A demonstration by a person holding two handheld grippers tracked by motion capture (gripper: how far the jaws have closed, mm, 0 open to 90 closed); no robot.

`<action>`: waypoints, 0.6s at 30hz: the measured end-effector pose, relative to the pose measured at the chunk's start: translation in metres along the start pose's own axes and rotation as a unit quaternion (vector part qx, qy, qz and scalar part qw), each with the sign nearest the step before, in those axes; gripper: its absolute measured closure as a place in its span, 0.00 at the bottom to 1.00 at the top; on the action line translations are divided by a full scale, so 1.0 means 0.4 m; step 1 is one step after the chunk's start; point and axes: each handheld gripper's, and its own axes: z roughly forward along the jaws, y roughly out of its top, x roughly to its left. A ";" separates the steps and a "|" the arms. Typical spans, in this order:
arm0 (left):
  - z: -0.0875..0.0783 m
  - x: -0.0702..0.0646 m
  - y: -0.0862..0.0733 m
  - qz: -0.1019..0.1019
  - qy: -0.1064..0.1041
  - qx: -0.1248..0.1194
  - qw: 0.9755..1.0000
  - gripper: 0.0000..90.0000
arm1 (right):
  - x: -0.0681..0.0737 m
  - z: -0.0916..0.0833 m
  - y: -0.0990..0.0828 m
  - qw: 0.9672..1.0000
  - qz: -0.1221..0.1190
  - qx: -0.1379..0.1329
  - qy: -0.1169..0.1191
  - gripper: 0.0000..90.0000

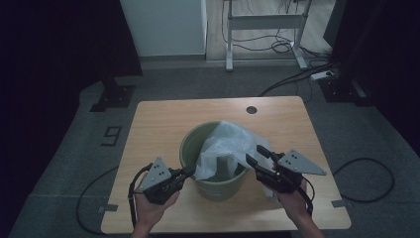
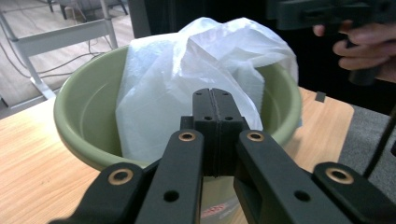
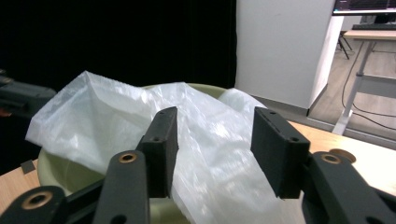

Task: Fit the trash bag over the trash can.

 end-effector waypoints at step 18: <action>0.028 0.040 -0.010 -0.057 0.035 0.004 0.998 0.77 | -0.004 -0.073 -0.138 1.000 0.011 0.018 -0.015 0.37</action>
